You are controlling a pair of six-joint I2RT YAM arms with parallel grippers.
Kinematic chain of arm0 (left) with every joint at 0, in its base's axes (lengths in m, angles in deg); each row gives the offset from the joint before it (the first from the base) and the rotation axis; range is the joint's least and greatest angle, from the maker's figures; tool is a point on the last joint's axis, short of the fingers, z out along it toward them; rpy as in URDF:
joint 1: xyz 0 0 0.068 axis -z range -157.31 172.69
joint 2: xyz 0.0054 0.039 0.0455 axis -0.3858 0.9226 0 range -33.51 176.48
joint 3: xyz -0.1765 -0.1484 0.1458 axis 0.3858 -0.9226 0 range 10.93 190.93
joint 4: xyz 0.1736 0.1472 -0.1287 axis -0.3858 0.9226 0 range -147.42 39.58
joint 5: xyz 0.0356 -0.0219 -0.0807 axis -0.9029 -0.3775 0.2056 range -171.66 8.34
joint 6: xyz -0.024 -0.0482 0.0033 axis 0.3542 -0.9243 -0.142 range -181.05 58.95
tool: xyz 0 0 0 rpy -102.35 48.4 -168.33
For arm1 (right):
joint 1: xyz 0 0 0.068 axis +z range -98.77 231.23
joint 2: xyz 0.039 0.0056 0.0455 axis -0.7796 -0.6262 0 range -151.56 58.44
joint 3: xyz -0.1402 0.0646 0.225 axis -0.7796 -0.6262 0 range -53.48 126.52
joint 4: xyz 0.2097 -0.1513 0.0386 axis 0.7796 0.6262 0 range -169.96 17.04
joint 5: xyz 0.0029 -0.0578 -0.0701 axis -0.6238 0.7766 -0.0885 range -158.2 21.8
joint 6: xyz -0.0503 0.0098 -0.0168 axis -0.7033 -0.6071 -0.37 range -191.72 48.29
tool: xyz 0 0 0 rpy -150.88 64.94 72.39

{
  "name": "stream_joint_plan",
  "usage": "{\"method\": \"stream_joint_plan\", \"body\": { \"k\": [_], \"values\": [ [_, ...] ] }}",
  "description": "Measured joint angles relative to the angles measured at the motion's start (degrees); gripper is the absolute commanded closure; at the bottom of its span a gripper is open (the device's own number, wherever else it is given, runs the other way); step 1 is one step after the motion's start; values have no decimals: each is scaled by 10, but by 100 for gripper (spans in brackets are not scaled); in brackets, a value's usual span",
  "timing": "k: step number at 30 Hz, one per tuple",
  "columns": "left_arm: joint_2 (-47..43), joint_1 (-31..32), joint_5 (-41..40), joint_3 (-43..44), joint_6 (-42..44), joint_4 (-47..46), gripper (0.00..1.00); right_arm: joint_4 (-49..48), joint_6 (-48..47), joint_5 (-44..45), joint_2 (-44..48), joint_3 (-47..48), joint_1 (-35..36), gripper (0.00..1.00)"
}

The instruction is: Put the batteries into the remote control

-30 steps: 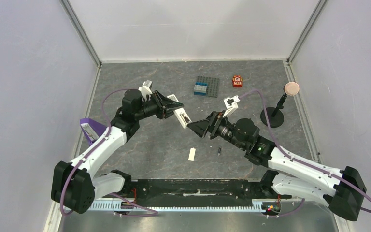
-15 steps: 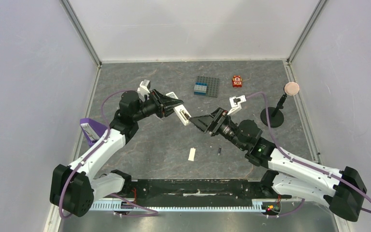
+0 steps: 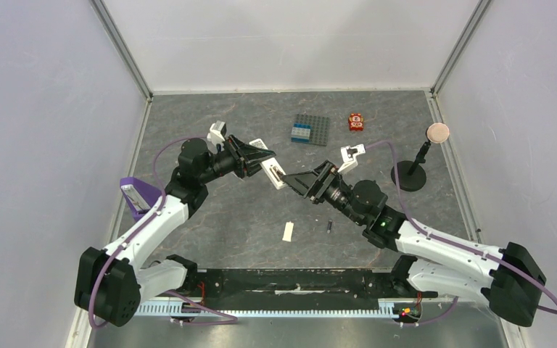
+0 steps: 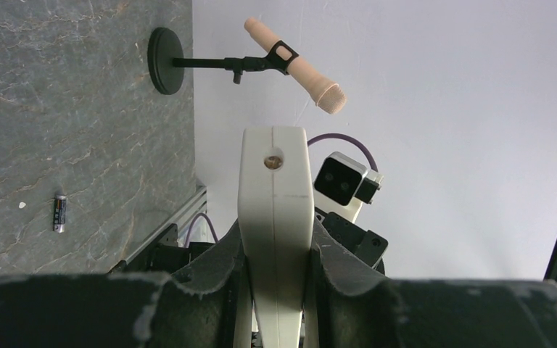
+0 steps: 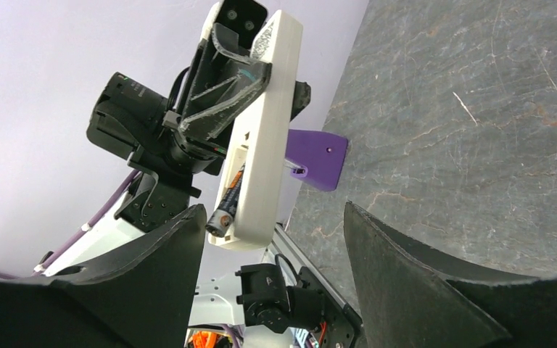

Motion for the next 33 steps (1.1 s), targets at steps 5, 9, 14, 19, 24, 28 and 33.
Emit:
{"method": "stream_joint_plan", "body": {
  "k": [5,9,14,19,24,28,33],
  "values": [
    [0,0,1,-3,0,-4,98,-6,6,-5,-21,0,0,28],
    [-1,0,2,-4,0,-3,98,-18,11,-11,-35,0,0,28],
    [-2,-2,2,-6,0,-4,98,-29,15,-16,-43,0,-1,25],
    [-4,-2,2,-8,0,-3,98,-29,13,-20,-44,0,-3,21],
    [-4,-2,1,-9,6,2,98,-28,8,-22,-33,0,-3,21],
    [-4,-2,1,-9,11,7,98,-23,3,-19,-19,0,-3,20],
    [-3,-2,1,-9,11,8,98,-13,2,-14,-15,0,-3,23]
  ]
}}
